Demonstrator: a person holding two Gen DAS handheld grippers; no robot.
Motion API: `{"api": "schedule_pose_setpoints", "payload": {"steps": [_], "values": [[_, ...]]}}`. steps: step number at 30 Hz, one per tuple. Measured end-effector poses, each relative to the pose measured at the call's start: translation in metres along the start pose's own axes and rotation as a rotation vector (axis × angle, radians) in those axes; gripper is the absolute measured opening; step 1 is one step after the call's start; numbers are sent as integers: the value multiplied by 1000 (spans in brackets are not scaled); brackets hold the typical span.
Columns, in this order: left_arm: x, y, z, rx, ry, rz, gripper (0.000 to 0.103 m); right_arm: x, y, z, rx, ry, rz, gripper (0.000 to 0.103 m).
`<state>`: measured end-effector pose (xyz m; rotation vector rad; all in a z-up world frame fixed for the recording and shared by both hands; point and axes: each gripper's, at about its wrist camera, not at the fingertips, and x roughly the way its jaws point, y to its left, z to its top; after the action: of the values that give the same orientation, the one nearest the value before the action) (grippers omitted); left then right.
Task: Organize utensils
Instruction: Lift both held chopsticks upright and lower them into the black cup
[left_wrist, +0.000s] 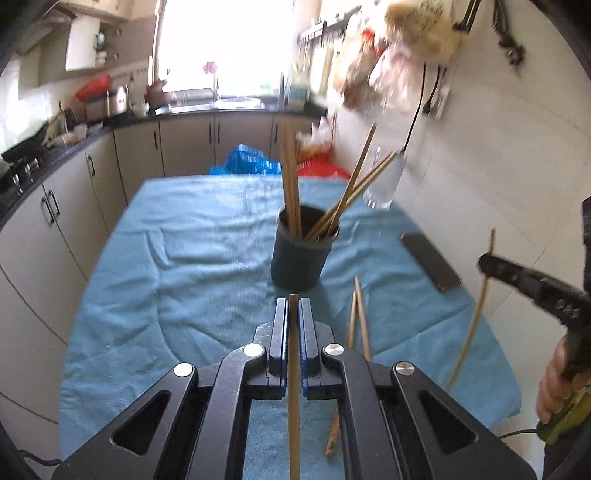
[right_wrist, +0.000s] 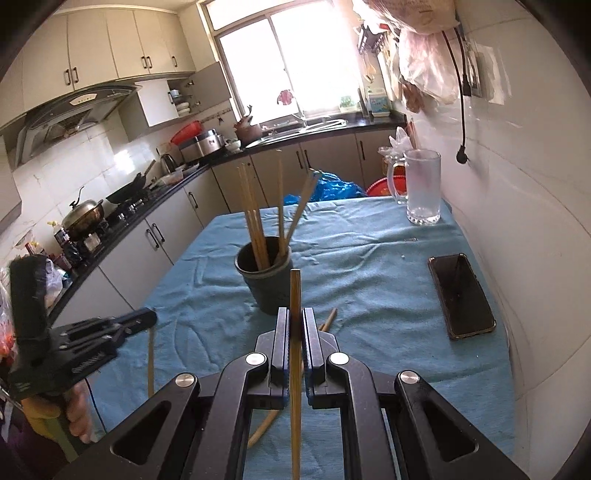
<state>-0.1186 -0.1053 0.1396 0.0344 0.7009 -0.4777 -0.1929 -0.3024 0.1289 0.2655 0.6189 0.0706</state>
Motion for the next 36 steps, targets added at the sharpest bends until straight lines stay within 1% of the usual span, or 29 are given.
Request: {"api": "schedule_pose_setpoints", "payload": {"steps": [5, 9, 14, 20, 23, 26, 32, 36], "values": [[-31, -8, 1, 13, -90, 10, 4, -12, 10, -1, -16, -20, 16, 7], [-48, -13, 2, 22, -136, -1, 4, -21, 15, 1, -27, -36, 22, 7], [-63, -18, 19, 30, -191, -17, 4, -28, 23, 11, -40, -64, 25, 7], [-59, -17, 59, 37, -234, -14, 4, -30, 37, 40, -68, -114, 32, 7], [-53, -16, 84, 44, -264, 7, 4, -28, 46, 62, -83, -157, 33, 7], [-48, -14, 109, 32, -278, 1, 4, -23, 51, 86, -74, -201, 38, 7], [-49, -8, 153, 17, -318, -2, 4, -2, 66, 132, -78, -288, 4, 7], [-48, -5, 179, 10, -339, -11, 4, 18, 66, 149, -57, -310, -6, 7]]}}
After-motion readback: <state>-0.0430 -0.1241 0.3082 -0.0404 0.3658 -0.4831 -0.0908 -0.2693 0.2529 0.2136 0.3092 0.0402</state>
